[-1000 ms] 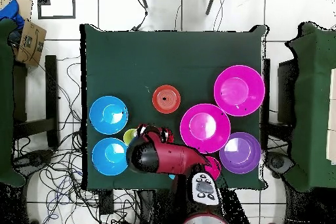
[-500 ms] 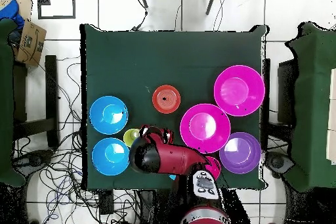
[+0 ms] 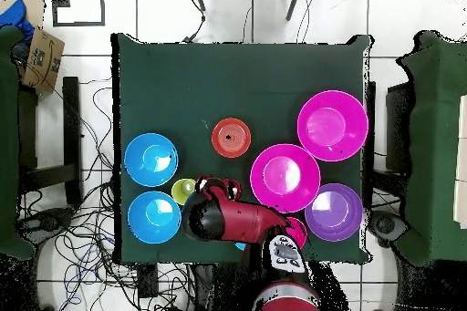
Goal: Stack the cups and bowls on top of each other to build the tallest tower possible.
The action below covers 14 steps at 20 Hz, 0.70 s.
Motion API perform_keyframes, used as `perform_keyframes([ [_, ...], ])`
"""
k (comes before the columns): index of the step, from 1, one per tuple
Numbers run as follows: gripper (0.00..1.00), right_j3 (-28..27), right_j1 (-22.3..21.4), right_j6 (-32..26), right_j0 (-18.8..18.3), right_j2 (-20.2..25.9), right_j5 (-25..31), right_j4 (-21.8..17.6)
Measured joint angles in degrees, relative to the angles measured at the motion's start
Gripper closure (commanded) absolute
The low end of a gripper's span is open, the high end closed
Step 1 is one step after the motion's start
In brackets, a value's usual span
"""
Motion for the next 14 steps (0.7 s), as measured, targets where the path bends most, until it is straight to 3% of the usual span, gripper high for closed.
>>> perform_keyframes([
  [14,0.0,0.0,1.4,0.0,0.4,-0.6,0.0,0.0],
])
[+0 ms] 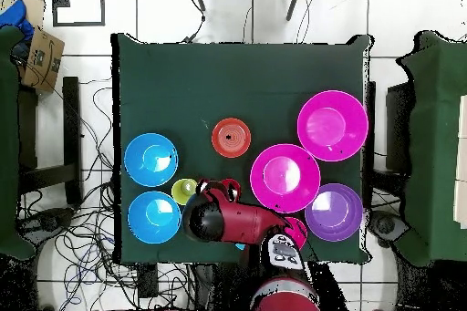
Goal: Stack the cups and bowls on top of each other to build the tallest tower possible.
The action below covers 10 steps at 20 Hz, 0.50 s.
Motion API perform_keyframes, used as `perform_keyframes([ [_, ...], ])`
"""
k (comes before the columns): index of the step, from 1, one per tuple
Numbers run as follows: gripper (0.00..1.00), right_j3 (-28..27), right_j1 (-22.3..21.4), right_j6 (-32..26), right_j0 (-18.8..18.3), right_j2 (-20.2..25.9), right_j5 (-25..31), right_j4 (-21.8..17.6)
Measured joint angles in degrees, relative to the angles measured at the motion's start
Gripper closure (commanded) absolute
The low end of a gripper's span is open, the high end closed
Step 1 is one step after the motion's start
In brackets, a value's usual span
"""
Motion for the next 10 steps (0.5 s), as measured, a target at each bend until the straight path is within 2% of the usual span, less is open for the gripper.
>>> perform_keyframes([
  [10,0.0,0.0,1.4,0.0,0.0,-0.8,0.0,-1.0],
])
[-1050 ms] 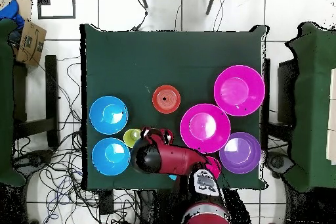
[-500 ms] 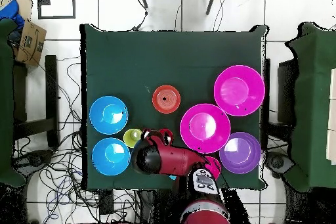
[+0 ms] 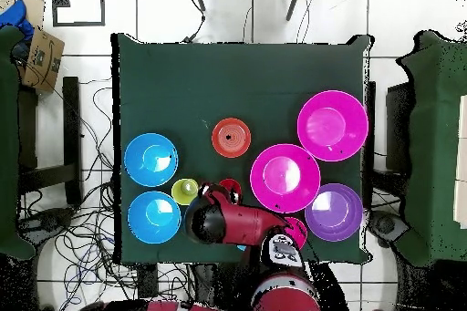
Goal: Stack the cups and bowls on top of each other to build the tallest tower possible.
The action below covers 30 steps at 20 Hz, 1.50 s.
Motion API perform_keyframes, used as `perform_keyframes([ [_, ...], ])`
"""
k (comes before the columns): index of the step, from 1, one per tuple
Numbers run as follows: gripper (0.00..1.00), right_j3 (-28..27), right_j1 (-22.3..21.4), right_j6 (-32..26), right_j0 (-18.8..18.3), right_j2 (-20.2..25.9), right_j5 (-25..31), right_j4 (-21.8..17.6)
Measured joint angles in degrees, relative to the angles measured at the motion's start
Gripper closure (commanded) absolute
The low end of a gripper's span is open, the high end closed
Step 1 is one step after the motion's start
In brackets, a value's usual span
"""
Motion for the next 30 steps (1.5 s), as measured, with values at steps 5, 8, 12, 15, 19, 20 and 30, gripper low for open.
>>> perform_keyframes([
  [5,0.0,0.0,0.7,0.0,0.0,-0.5,-0.2,-1.1],
  [8,0.0,0.0,1.1,0.0,0.1,-0.9,-0.6,-1.6],
  [12,0.0,0.0,1.1,0.0,0.3,-1.6,-0.6,-1.8],
  [15,0.0,0.0,1.1,0.0,0.4,-1.8,-0.6,-1.8],
  [19,0.0,0.0,1.1,0.0,0.4,-1.8,-0.6,-1.8],
  [20,0.0,0.0,1.1,0.0,0.4,-1.8,-0.6,-1.8],
  [30,0.0,0.0,1.8,0.0,1.2,-1.9,-1.4,-1.8],
])
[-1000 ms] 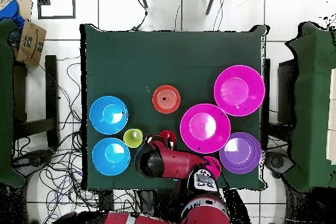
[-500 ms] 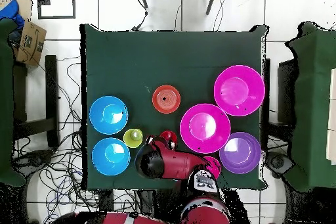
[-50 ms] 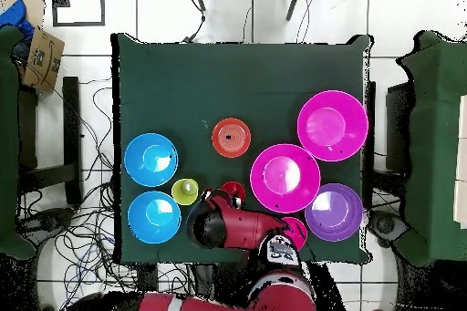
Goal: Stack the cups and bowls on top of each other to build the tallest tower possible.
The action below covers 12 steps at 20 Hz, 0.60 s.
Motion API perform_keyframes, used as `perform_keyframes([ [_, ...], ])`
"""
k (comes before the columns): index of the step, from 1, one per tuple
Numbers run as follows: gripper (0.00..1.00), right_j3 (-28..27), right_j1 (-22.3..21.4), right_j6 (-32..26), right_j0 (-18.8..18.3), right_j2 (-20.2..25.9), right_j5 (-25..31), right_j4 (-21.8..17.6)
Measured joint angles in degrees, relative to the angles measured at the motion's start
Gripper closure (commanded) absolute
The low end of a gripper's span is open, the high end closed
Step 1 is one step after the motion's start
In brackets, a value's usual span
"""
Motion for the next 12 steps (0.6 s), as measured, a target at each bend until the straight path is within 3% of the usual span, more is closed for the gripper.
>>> perform_keyframes([
  [12,0.0,0.0,1.1,0.0,0.0,1.0,-0.5,0.0],
])
